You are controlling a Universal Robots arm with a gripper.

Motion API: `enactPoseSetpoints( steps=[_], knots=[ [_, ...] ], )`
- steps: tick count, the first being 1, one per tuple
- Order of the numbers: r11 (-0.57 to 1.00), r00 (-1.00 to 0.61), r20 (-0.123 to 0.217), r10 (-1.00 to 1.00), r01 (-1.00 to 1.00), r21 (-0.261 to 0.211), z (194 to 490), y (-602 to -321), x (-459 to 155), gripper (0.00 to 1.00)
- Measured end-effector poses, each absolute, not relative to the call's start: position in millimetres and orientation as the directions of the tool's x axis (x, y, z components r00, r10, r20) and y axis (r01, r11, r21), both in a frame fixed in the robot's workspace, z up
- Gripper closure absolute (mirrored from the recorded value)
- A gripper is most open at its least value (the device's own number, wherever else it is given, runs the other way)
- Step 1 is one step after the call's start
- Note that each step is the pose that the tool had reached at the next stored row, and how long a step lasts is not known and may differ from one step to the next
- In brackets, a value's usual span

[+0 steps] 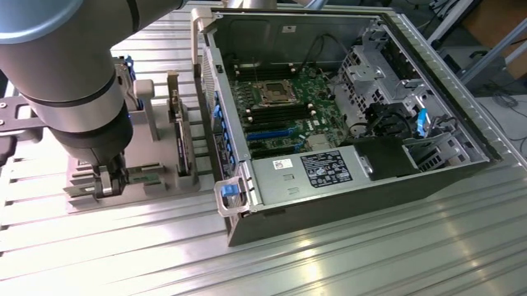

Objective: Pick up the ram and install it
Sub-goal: 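Pick up the ram and move it above insertion slot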

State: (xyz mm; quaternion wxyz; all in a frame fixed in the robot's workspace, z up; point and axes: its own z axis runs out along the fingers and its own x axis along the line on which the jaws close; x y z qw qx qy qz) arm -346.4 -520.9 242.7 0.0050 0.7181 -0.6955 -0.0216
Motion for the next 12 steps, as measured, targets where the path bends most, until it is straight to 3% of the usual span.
enactPoseSetpoints(
  steps=[12],
  knots=[
    [-0.032, 0.032, -0.024, -0.999, -0.999, 0.037, 256, -521, -346, 0.88]
  ],
)
